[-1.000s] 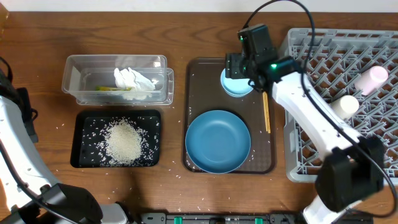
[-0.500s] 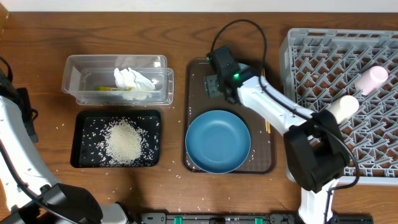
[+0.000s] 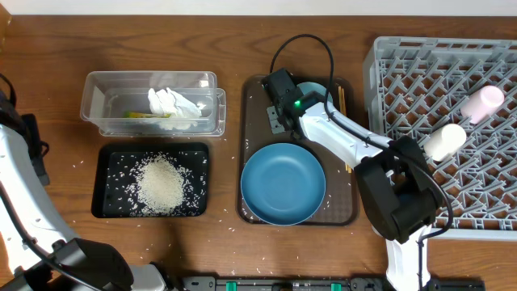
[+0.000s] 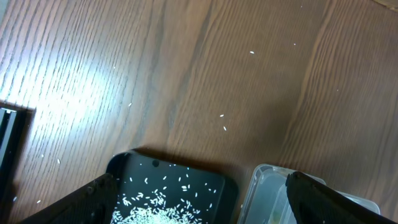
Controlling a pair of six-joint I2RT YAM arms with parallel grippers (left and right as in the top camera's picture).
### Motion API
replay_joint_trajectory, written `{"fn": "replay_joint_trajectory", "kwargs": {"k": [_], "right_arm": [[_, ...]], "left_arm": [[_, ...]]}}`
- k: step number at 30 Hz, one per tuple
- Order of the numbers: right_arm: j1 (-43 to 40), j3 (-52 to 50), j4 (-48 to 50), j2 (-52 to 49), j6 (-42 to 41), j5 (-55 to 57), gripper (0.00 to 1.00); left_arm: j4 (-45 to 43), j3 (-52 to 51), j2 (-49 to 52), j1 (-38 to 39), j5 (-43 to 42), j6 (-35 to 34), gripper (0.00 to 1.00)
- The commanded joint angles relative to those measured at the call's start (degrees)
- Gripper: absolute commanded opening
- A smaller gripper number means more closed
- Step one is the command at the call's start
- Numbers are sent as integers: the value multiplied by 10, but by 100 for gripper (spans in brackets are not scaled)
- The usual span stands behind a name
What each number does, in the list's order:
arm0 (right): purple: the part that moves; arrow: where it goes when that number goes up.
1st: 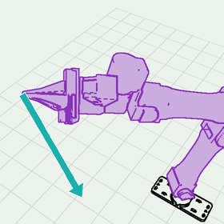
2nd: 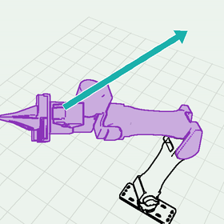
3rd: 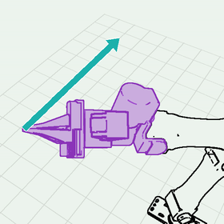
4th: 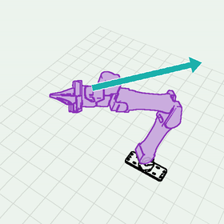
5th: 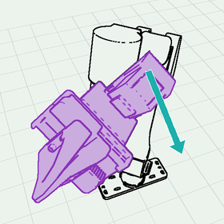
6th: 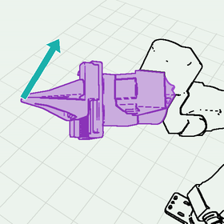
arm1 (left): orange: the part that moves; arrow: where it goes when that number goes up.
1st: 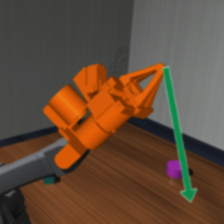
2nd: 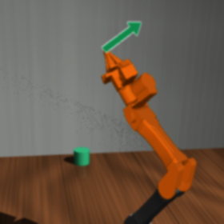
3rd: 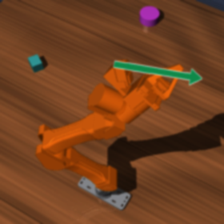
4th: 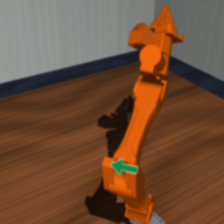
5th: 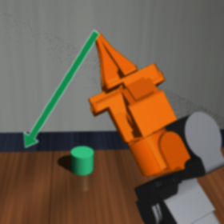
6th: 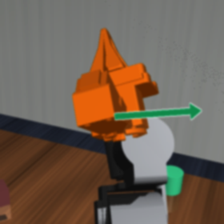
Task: Sort waste into correct bins and load items into the dishwasher rack
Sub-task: 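Move the right gripper back to the light-blue bowl and grasp it, then carry the light-blue bowl into the dish rack and release it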
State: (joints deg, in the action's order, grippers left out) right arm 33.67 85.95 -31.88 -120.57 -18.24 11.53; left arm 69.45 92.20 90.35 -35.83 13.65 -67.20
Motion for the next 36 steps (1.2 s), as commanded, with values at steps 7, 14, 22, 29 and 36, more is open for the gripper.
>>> {"fn": "replay_joint_trajectory", "kwargs": {"k": [7, 14, 22, 29, 36], "right_arm": [[1, 64, -50, -8, -2, 11, 1], [0, 142, -126, -7, -19, 5, 1], [-41, 282, -267, 21, -36, -20, 1], [-164, 341, -360, 91, -33, -119, 1], [-342, 341, -403, 146, 15, -297, 1]], "left_arm": [[4, -2, 1, -1, 3, 5, 90], [4, -2, 1, -1, 3, 5, 89], [3, -2, 1, -1, 3, 5, 89], [3, -2, 1, -1, 3, 5, 89], [3, -2, 1, -1, 3, 5, 89]]}}
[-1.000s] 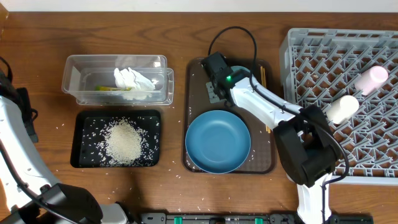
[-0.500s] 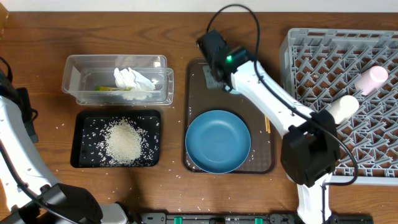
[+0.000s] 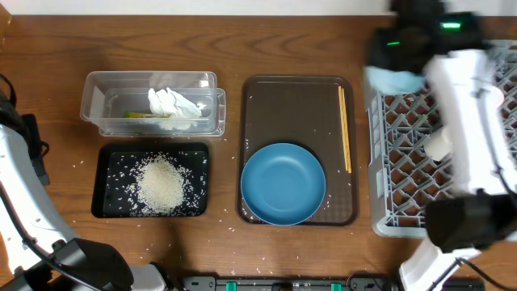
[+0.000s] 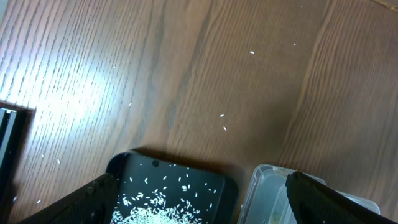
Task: Sort waste into correct bins and load items into the dishwasher rack
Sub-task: 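Carry the light-blue bowl into the dish rack and release it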
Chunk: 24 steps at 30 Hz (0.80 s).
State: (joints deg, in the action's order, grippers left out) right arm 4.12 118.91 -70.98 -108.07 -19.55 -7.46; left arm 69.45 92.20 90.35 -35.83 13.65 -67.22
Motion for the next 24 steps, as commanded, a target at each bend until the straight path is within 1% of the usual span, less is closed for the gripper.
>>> {"fn": "replay_joint_trajectory", "kwargs": {"k": [1, 5, 8, 12, 17, 21, 24], "right_arm": [[-74, 11, -21, 24, 36, -131, 1], [-171, 9, -64, 24, 40, -167, 1], [-235, 8, -94, 24, 44, -172, 1], [-315, 7, -117, 24, 80, -197, 1], [-410, -1, -129, 24, 138, -259, 1], [-463, -29, -126, 24, 197, -328, 1], [-491, -68, -117, 24, 223, -381, 1]], "left_arm": [[3, -2, 1, -1, 3, 6, 89], [3, -2, 1, -1, 3, 6, 89], [4, -2, 1, -1, 3, 6, 89], [3, -2, 1, -1, 3, 6, 89], [4, -2, 1, -1, 3, 6, 89], [4, -2, 1, -1, 3, 6, 89], [4, -2, 1, -1, 3, 6, 89]]}}
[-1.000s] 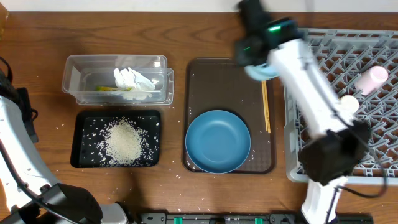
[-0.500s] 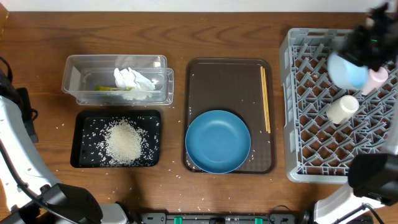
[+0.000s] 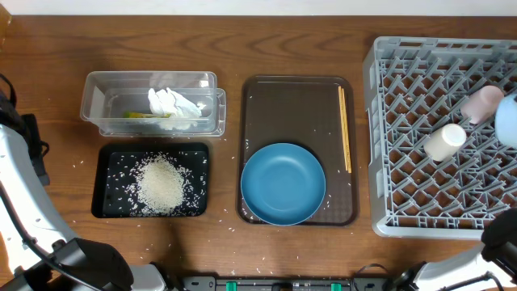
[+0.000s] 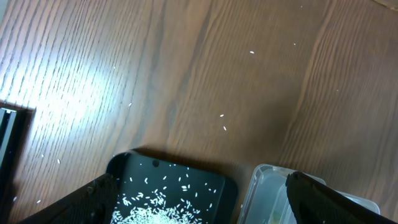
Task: Sort waste into correct bins and load items into the dishwasher rack
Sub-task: 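Carry the light-blue bowl into the dish rack and release it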
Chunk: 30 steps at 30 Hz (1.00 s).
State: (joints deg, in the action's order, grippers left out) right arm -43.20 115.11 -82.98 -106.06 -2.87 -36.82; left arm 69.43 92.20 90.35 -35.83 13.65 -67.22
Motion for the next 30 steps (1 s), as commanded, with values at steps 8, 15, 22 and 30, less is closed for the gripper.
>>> {"fn": "replay_joint_trajectory", "kwargs": {"k": [8, 15, 22, 30], "right_arm": [[-56, -198, 109, 4, 58, -217, 1], [-89, -287, 181, 4, 51, -281, 1], [-139, -295, 154, 4, 50, -253, 1], [-179, -295, 112, 4, 38, -157, 1]], "left_arm": [[4, -2, 1, -1, 3, 6, 89], [4, -2, 1, -1, 3, 6, 89], [4, -2, 1, -1, 3, 6, 89], [4, -2, 1, -1, 3, 6, 89]]}}
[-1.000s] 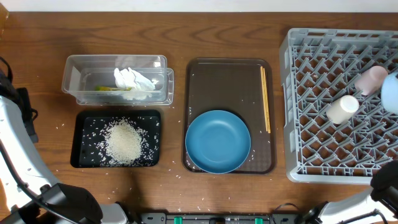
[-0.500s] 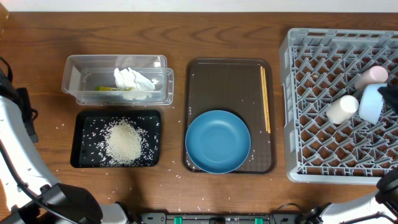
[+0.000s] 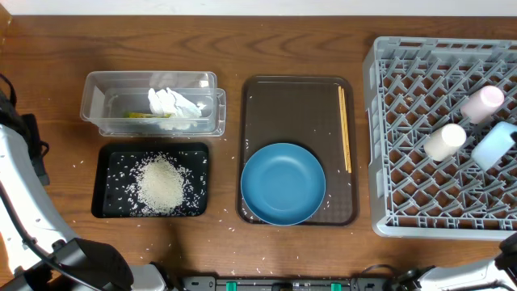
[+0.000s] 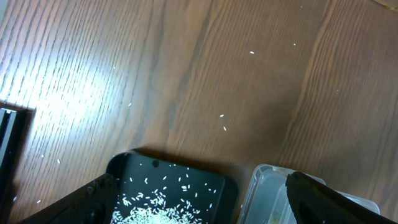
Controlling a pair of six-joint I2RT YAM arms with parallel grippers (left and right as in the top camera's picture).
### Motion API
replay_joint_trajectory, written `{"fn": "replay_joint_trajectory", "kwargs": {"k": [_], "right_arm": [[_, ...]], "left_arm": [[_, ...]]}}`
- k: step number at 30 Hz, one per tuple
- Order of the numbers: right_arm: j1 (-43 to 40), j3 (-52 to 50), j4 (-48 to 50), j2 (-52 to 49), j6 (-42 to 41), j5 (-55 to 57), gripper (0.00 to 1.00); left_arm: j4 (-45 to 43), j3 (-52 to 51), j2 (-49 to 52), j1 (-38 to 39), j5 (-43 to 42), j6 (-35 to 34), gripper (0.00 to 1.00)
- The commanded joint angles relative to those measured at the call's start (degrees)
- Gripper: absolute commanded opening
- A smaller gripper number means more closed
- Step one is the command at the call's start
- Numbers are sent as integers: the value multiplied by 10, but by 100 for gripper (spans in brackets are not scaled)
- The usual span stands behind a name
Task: Sort waste into correct bins and load items into the dishwasher rack
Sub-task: 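Carry the light-blue bowl into the dish rack and release it, then lower the bowl onto the rack pegs and open the right gripper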
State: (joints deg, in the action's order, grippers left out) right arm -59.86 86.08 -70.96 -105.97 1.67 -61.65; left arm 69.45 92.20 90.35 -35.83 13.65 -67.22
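Observation:
A grey dishwasher rack (image 3: 420,186) at the right holds a pink cup (image 3: 483,103), a cream cup (image 3: 443,141) and a light blue bowl (image 3: 494,145) tilted near its right edge. On the brown tray (image 3: 299,105) lie a blue plate (image 3: 283,183) and chopsticks (image 3: 345,129). A clear bin (image 3: 97,105) holds white tissue (image 3: 172,103). A black bin (image 3: 109,182) holds rice (image 3: 160,183). My left gripper (image 4: 199,211) hangs open above the near ends of both bins, nothing between its fingers (image 4: 87,199). My right gripper is out of view.
Loose rice grains are scattered on the wooden table (image 3: 226,48) round the black bin and the tray. My left arm (image 3: 16,194) runs down the left edge of the overhead view. The black bin (image 4: 168,193) and the clear bin (image 4: 267,193) show in the left wrist view.
The light blue bowl was at the far right edge over the rack; now it rests tilted in the rack beside the cream cup. The left gripper has not moved.
My right gripper was at the light blue bowl at the back of the tray. Then it held the bowl over the rack's back left corner. Then the bowl was at the rack's right edge. Now it lies in the rack and the right arm is gone from view.

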Motion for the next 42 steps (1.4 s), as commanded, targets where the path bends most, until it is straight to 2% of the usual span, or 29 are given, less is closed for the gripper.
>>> {"fn": "replay_joint_trajectory", "kwargs": {"k": [1, 6, 9, 11, 16, 17, 20, 29, 33, 35, 39, 42], "right_arm": [[-16, -5, -12, 3, -8, 102, 1], [-31, -3, -26, 5, -8, 122, 2], [-39, -2, -33, 11, -8, 122, 6], [-44, -2, -35, 21, -8, 122, 14], [-50, -2, -34, 69, -41, 174, 45], [-50, -2, -33, 82, -54, 193, 53], [-50, -2, -30, 121, -74, 214, 55], [-38, -1, -13, 236, -94, 214, 53], [-18, -1, 5, 265, -114, 235, 49], [1, -2, 19, 273, -141, 282, 40], [67, -5, 56, 268, -207, 419, 7], [112, -8, 81, 252, -242, 497, 1]], "left_arm": [[4, -2, 1, -1, 3, 6, 89], [4, -2, 1, -1, 3, 6, 89], [3, -2, 1, -1, 3, 6, 89], [3, -2, 1, -1, 3, 6, 89], [3, -2, 1, -1, 3, 6, 89], [3, -2, 1, -1, 3, 6, 89], [3, -2, 1, -1, 3, 6, 89], [3, -2, 1, -1, 3, 6, 89], [3, -2, 1, -1, 3, 6, 89], [3, -2, 1, -1, 3, 6, 89], [4, -2, 1, -1, 3, 6, 89], [4, -2, 1, -1, 3, 6, 89]]}}
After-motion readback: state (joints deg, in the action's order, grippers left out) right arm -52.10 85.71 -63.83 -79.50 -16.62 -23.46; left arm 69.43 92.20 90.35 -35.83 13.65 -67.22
